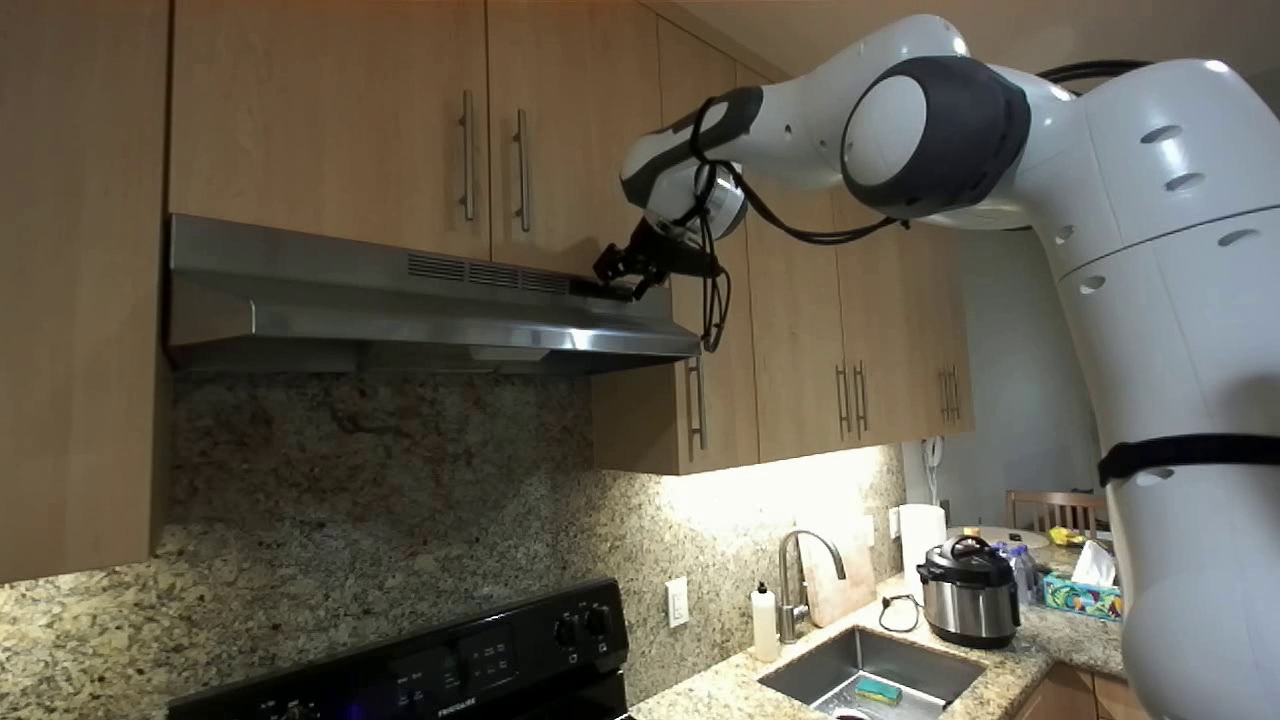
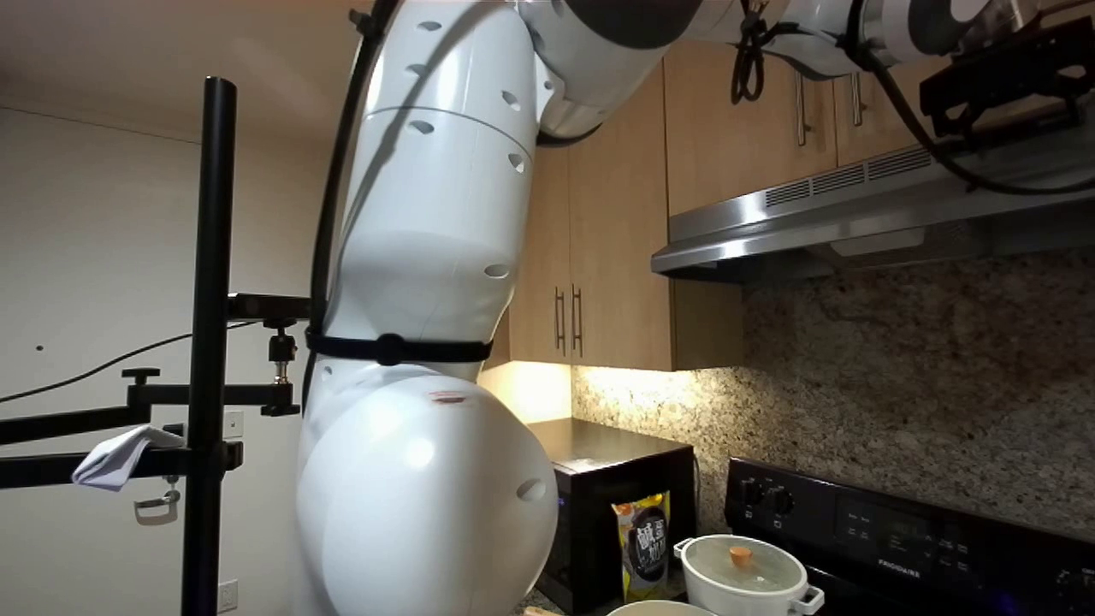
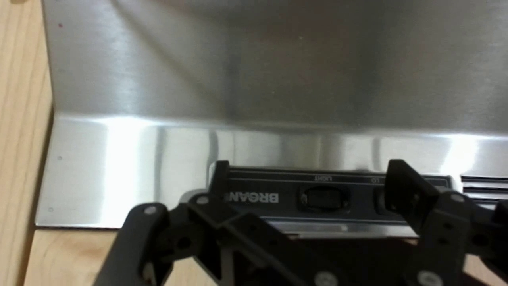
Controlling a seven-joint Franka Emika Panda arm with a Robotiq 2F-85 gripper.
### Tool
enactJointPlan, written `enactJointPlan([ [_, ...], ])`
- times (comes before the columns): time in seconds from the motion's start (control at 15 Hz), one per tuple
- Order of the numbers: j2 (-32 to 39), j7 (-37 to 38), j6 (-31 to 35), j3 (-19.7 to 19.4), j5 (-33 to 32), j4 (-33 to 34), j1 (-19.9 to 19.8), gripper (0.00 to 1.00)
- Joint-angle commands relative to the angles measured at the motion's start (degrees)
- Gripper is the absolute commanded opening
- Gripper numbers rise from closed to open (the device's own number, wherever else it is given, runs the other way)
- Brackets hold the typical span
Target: Turn on the light on top of the stove
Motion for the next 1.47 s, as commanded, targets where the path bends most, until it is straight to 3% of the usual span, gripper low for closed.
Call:
enactJointPlan([
  [0.0,0.27,-0.27,-0.89,0.26,-0.08,1.04,0.12,1.00],
  [1.4,1.06,-0.23,-2.14,0.39,-0.22,2.20,0.38,1.00],
])
